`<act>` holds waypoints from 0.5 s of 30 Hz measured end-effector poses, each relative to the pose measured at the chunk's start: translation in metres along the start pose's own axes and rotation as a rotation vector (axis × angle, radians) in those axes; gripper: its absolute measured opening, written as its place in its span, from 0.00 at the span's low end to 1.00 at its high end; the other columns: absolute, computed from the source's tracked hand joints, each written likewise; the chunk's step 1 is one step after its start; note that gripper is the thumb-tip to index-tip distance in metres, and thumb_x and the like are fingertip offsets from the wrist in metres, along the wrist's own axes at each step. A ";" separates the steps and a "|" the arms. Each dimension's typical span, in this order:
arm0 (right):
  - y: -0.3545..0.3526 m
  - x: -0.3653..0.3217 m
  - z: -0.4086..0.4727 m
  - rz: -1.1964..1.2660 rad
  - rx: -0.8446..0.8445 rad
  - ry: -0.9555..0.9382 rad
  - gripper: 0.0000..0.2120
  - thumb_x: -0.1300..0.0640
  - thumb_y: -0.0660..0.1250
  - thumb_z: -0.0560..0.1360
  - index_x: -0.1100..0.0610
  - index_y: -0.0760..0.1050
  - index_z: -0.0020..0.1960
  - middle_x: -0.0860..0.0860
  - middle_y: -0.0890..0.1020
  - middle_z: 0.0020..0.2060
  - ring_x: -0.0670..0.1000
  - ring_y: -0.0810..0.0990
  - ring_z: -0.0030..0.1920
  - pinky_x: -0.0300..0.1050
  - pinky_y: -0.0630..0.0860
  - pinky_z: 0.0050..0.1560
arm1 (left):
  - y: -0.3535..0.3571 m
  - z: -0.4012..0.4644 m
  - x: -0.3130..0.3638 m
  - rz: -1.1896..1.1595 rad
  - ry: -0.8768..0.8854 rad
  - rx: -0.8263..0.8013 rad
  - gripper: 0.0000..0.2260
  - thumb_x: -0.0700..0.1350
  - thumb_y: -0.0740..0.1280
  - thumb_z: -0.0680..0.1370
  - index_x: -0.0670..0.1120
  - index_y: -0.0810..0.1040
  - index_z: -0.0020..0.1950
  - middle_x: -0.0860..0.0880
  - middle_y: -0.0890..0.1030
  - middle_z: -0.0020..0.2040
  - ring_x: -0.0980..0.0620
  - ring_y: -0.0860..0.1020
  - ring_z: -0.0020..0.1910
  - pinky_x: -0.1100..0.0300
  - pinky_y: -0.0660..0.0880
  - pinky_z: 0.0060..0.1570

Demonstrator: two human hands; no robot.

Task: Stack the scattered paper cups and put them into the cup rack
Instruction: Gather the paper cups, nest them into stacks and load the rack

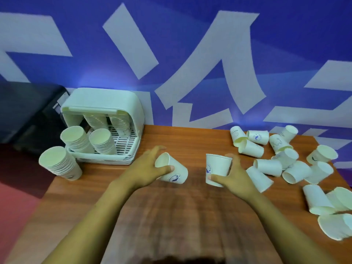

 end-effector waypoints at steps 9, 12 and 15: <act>0.071 -0.065 -0.005 0.056 -0.052 -0.029 0.39 0.51 0.75 0.68 0.50 0.54 0.69 0.47 0.75 0.54 0.44 0.77 0.48 0.36 0.73 0.39 | -0.064 -0.032 -0.045 -0.023 -0.010 0.104 0.28 0.55 0.71 0.73 0.54 0.66 0.71 0.53 0.72 0.64 0.52 0.73 0.61 0.53 0.71 0.62; 0.075 -0.072 -0.002 0.055 -0.083 -0.053 0.38 0.57 0.75 0.67 0.48 0.55 0.68 0.47 0.75 0.54 0.46 0.77 0.49 0.33 0.70 0.36 | -0.071 -0.035 -0.049 -0.005 -0.026 0.141 0.26 0.56 0.70 0.73 0.55 0.67 0.68 0.54 0.73 0.62 0.53 0.74 0.58 0.53 0.73 0.59; 0.078 -0.075 0.002 0.017 -0.118 -0.081 0.37 0.59 0.74 0.66 0.46 0.57 0.67 0.46 0.75 0.54 0.48 0.77 0.50 0.33 0.70 0.36 | -0.077 -0.037 -0.049 0.010 -0.052 0.183 0.24 0.57 0.70 0.73 0.56 0.68 0.67 0.53 0.73 0.60 0.52 0.75 0.56 0.53 0.74 0.57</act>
Point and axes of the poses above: each hand's wrist, its own z-axis towards the middle knuckle, its own y-axis out of the palm, x = y × z, the point moved 6 cm from there along z, towards the middle knuckle
